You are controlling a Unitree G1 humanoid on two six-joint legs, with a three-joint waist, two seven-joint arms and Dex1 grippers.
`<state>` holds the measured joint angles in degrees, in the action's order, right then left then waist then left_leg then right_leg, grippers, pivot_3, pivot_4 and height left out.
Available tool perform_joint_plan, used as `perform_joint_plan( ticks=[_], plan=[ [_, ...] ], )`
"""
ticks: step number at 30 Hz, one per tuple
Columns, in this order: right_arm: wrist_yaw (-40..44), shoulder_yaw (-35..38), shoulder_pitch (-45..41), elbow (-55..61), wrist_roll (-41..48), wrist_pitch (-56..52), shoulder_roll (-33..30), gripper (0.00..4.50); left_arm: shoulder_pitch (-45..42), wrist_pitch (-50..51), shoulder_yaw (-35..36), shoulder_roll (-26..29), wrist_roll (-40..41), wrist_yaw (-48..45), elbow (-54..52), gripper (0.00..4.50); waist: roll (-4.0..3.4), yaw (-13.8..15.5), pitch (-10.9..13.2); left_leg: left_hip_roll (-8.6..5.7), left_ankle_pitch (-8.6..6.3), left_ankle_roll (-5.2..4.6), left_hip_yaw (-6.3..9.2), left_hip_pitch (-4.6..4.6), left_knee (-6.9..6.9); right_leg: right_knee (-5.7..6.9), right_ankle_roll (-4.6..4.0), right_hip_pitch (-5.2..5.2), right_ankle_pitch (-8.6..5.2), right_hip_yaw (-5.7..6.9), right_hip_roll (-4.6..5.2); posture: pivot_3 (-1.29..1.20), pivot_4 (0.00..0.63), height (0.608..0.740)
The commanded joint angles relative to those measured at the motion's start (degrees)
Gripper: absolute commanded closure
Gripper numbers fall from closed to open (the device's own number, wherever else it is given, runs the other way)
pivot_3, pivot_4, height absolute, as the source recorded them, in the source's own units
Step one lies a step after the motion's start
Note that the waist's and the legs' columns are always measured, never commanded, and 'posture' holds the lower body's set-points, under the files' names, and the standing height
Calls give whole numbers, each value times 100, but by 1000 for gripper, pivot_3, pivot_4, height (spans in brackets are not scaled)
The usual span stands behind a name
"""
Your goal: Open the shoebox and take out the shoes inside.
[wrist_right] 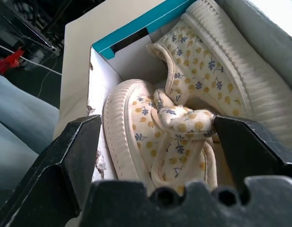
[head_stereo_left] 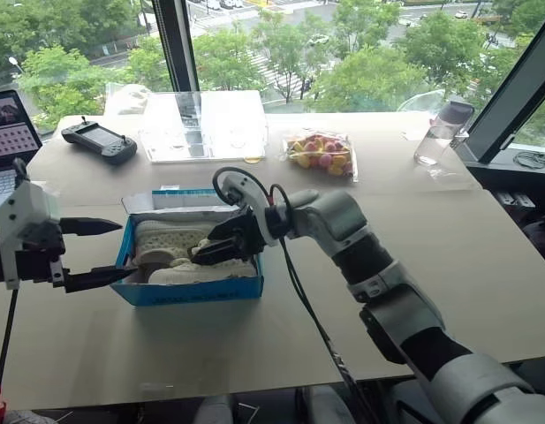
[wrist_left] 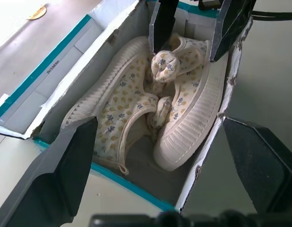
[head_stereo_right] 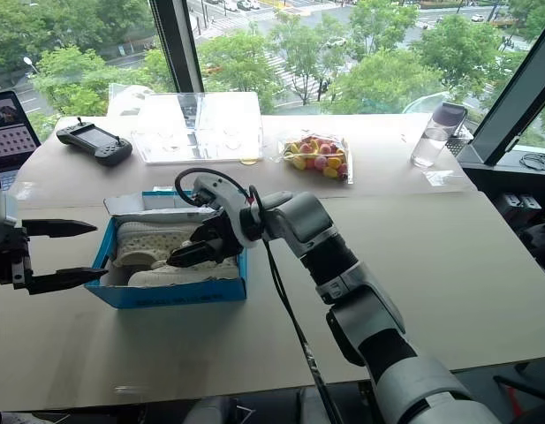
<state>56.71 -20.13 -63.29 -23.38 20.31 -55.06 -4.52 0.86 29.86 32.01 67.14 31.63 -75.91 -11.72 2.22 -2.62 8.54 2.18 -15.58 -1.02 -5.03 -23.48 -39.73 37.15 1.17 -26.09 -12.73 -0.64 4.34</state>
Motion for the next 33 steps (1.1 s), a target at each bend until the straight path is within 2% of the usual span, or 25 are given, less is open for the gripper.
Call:
perform_joint_plan(
  ticks=[1,5,8,10,19,20,24,26,28,30,33],
  plan=[
    [-3,-94,15,-211,-166,239,88,32,23,-108,309,38,30,-83,-41,0,1,2,0,0,0,0,0,0,0,-1,0,0,0,0,0,0,150,740],
    [148,-369,108,-428,-439,535,66,32,-26,-68,412,35,102,-117,-20,0,1,2,-1,0,-1,-2,0,6,-1,1,0,5,0,0,1,0,150,740],
    [229,-415,155,-562,-514,627,90,664,-64,-96,414,11,80,-101,3,0,1,21,-1,-2,-1,-3,2,9,-1,1,0,9,0,2,2,0,150,740],
    [288,-385,152,-574,-498,618,98,1430,-73,-93,409,-6,81,-91,-5,0,3,18,-2,-2,-1,-2,2,10,-1,1,0,10,0,1,2,0,150,740],
    [512,211,-60,-225,21,14,66,4352,-145,-153,331,-67,65,-64,52,0,2,18,-2,-1,-1,-2,3,7,0,-1,0,10,0,3,2,0,150,740],
    [541,299,-94,-187,94,-32,56,4466,-172,-164,305,-74,62,-53,64,0,2,18,-2,-1,-1,-2,3,6,0,-1,0,8,0,3,2,0,150,740],
    [562,765,-242,-187,483,-391,78,4466,-203,-195,254,-104,57,-42,74,0,2,16,-1,-1,-1,-2,4,2,0,-1,0,4,0,3,2,0,150,740],
    [424,540,-199,-262,134,37,-32,4466,-195,-207,240,-120,59,-36,67,0,2,13,-1,0,-1,-2,4,0,0,-1,0,4,0,3,1,0,150,740],
    [399,753,-308,-357,277,-71,-25,4466,-188,-215,232,-130,55,-28,65,0,2,9,-1,0,-2,-3,4,2,0,0,0,4,0,2,1,0,150,740],
    [421,436,-257,-346,-137,535,-209,4466,-186,-225,221,-133,49,-27,69,0,2,10,-1,-1,-2,-3,3,2,0,0,0,3,0,2,1,0,150,740],
    [672,828,-439,-392,302,122,-271,4466,-194,-250,193,-138,29,-25,85,0,2,15,-1,-2,-2,-3,3,0,-1,-1,0,3,0,2,2,0,150,740]
  ],
)
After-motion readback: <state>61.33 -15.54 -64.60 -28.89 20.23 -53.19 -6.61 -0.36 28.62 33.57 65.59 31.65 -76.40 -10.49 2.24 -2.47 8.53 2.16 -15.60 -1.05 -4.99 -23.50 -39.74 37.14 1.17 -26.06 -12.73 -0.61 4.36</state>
